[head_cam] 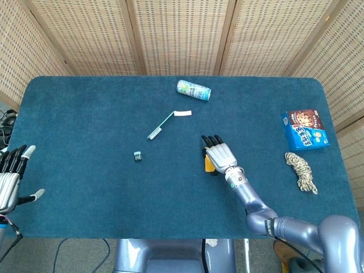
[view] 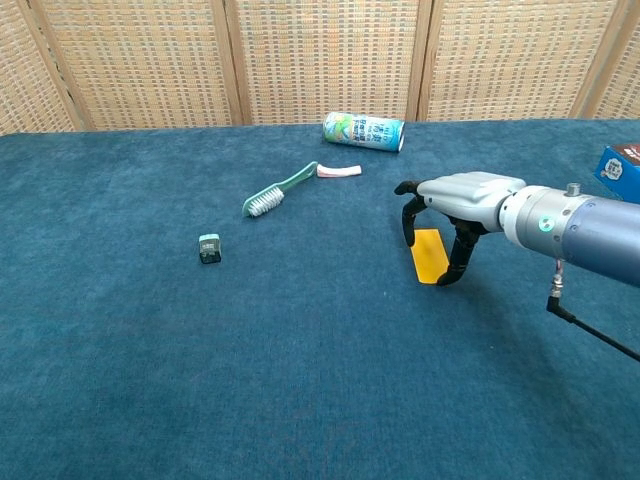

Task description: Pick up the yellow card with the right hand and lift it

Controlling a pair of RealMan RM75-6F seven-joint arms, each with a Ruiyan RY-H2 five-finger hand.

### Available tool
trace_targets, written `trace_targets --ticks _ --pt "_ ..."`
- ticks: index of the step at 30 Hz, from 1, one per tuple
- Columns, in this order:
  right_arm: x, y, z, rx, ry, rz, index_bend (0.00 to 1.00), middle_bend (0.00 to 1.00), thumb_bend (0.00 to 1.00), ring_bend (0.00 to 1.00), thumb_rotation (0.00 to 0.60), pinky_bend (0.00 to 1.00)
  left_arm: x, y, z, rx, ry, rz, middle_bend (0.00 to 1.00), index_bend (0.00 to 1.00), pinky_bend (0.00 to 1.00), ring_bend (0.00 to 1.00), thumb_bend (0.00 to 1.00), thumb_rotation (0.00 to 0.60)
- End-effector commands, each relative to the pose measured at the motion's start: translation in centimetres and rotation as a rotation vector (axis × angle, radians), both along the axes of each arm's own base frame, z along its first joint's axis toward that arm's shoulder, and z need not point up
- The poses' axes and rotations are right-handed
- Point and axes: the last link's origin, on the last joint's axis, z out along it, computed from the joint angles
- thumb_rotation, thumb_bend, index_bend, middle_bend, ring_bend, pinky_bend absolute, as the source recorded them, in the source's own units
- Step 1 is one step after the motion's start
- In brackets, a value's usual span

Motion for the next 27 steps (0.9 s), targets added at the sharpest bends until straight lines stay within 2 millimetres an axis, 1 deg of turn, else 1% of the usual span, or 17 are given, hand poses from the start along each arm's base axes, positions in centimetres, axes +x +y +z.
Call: trace_targets --ticks 1,9,11,14,16,18,21,24,27 --pt "0.0 0.1 -0.2 0.006 0.001 -0.004 0.45 0.0 0.21 0.0 0.6 0.0 0.0 0.0 -0.1 -0.003 0.001 0.0 0.0 0.0 0.0 0.0 0.0 0.6" --pt "-0.1 -0.3 -0.6 -0.012 0.025 0.003 0.45 0.0 0.22 0.0 0.6 0.0 0.0 0.0 0.0 -0.002 -0.002 0.001 0.0 0.0 0.0 0.0 0.0 0.6" --pt "-0.2 -0.5 -0.6 -0.022 0.029 -0.001 0.46 0.0 0.26 0.0 0.6 0.0 0.0 0.0 -0.1 -0.003 -0.001 0.002 0.0 0.0 0.0 0.0 0.0 0.6" --pt "-0.4 -1.0 -0.3 -0.047 0.038 -0.007 0.46 0.0 0.34 0.0 0.6 0.0 0.0 0.0 -0.1 -0.006 -0.001 0.0 0.0 0.0 0.0 0.0 0.0 0.6" --pt "-0.4 -1.3 0.3 -0.073 0.032 -0.008 0.46 0.0 0.4 0.0 0.6 0.0 0.1 0.0 -0.1 -0.005 -0.001 -0.001 0.0 0.0 0.0 0.0 0.0 0.6" --pt "-0.3 -1.3 0.9 -0.089 0.018 -0.002 0.46 0.0 0.44 0.0 0.6 0.0 0.1 0.0 -0.1 -0.006 -0.001 -0.001 0.0 0.0 0.0 0.0 0.0 0.6" --pt "0.3 -0.7 2.0 -0.071 -0.063 0.013 0.43 0.0 0.44 0.0 0.6 0.0 0.1 0.0 -0.2 -0.008 -0.001 -0.001 0.0 0.0 0.0 0.0 0.0 0.6" --pt "0.7 0.0 2.7 -0.05 -0.125 0.029 0.39 0.0 0.44 0.0 0.6 0.0 0.1 0.0 -0.2 -0.008 -0.001 -0.002 0.0 0.0 0.0 0.0 0.0 0.6" --pt "0.6 0.7 2.8 -0.037 -0.12 0.058 0.39 0.0 0.43 0.0 0.6 0.0 0.2 0.0 -0.2 -0.008 -0.002 -0.004 0.0 0.0 0.0 0.0 0.0 0.6"
